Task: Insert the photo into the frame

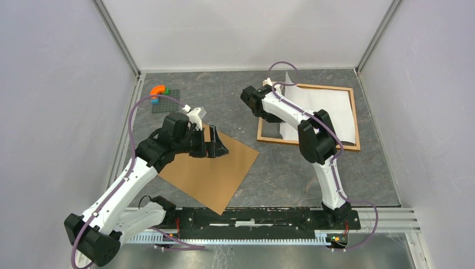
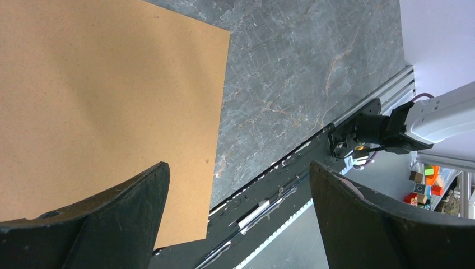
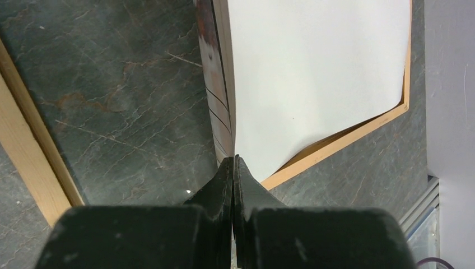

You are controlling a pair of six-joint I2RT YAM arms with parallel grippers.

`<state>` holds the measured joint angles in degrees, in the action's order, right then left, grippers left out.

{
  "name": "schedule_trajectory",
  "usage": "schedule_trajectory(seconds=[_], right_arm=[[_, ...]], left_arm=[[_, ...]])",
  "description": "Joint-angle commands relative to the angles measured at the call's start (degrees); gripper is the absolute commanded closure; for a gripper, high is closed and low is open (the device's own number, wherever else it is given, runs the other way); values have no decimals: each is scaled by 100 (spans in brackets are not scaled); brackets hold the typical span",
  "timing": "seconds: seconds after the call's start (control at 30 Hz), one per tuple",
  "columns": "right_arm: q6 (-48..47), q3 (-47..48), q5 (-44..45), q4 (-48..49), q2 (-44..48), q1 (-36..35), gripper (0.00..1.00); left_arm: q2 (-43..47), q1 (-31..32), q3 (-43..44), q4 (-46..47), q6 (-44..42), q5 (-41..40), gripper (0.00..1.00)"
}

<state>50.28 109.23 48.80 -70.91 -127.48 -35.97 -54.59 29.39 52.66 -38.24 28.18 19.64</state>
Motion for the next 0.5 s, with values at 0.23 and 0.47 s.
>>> schedule_trajectory(seconds=[0.23, 0.47], right_arm=[[154, -478, -137, 609, 327, 8, 98], [-44, -558, -350, 1047, 342, 7, 96]], left_arm=[[224, 11, 209, -77, -235, 137, 0], [236, 6, 232, -137, -239, 100, 0]])
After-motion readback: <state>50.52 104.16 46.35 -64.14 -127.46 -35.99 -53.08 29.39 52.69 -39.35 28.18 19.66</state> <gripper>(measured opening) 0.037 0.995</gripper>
